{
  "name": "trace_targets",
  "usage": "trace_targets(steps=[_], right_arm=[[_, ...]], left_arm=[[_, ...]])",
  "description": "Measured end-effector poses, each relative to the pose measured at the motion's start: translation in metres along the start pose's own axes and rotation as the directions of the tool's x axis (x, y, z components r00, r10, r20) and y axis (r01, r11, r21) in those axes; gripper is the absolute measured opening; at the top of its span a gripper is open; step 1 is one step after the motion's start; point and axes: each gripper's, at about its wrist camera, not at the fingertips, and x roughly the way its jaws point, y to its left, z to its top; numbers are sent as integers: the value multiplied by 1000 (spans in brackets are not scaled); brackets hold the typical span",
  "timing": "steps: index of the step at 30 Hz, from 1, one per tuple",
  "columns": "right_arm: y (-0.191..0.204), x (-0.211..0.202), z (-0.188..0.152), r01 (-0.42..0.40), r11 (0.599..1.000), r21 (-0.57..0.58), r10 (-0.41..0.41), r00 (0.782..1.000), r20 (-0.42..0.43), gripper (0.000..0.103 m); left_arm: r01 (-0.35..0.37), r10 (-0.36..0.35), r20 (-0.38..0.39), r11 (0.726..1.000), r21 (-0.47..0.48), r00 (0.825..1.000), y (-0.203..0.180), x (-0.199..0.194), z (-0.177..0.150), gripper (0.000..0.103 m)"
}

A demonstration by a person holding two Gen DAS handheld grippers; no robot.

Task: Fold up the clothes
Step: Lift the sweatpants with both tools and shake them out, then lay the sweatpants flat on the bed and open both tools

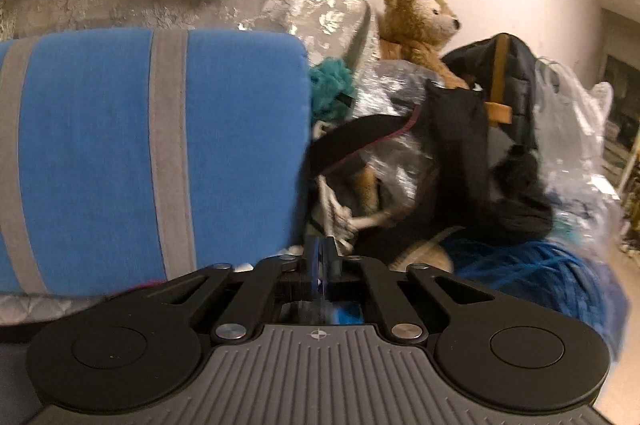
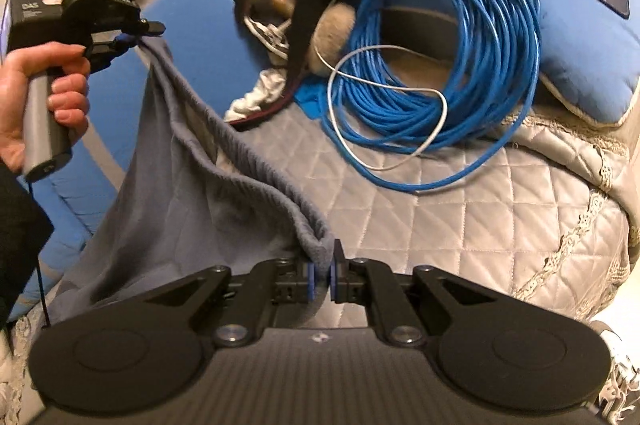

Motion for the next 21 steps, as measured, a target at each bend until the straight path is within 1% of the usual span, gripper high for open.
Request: trace_targets(steps=[1, 2, 3, 5, 6, 7, 8, 9, 10, 11, 12, 13, 15, 17, 19, 21], right_arm=[[-4, 5, 1, 11, 1000, 9, -10, 1000, -12, 7], [-8, 11, 1, 19, 1000, 19, -18, 999, -26, 7], [-11, 16, 0, 29, 999, 28, -27, 999, -38, 7], [-14, 27, -1, 53, 998, 18, -52, 997, -57, 7], [-15, 33, -2, 67, 998, 12, -66, 996, -68, 10], [-17, 38, -2, 90, 996, 13, -89, 993, -77, 32], [-18, 42, -2, 118, 993, 17, -116, 989, -87, 38], [-19, 45, -2, 145, 989, 15, -143, 986, -91, 54], [-20, 46, -3, 164, 986, 12, -163, 983, -80, 65], [-20, 44, -3, 166, 986, 9, -165, 984, -61, 69], [-19, 42, -2, 165, 986, -2, -165, 985, -49, 76], [-18, 41, -1, 169, 985, -20, -169, 985, -39, 80], [-12, 38, 2, 148, 987, -68, -150, 989, -15, 83], [-5, 38, 7, 77, 986, -151, -78, 997, 1, 85], [1, 41, 13, 13, 971, -240, -9, 1000, 17, 85], [7, 49, 20, -45, 951, -307, 49, 999, 3, 84]], left_arm=[[-8, 8, 7, 1000, -3, 1000, 2, 8, 0, 2], [-13, 13, -8, 1000, -15, 1000, 5, 19, -1, 3], [-18, 18, -24, 999, -28, 1000, 7, 29, -2, 5], [-14, 13, -52, 1000, -17, 999, 15, 23, -13, 29], [-11, 11, -66, 1000, -10, 998, 19, 19, -19, 53], [-9, 8, -80, 1000, -3, 997, 23, 15, -24, 69], [-6, 6, -94, 1000, 4, 996, 27, 12, -30, 74], [-3, 4, -108, 1000, 11, 994, 31, 8, -36, 79], [0, 2, -122, 1000, 17, 993, 34, 4, -42, 81], [3, 0, -136, 1000, 24, 991, 38, 1, -47, 82], [6, -2, -150, 1000, 30, 989, 42, -3, -53, 85], [10, -3, -164, 999, 37, 986, 46, -7, -59, 85], [16, -7, -192, 999, 50, 981, 54, -14, -70, 86], [23, -15, -187, 999, 42, 982, 69, -40, -83, 86], [29, -23, -181, 999, 33, 983, 84, -67, -95, 86], [36, -31, -175, 999, 24, 984, 99, -94, -108, 86]])
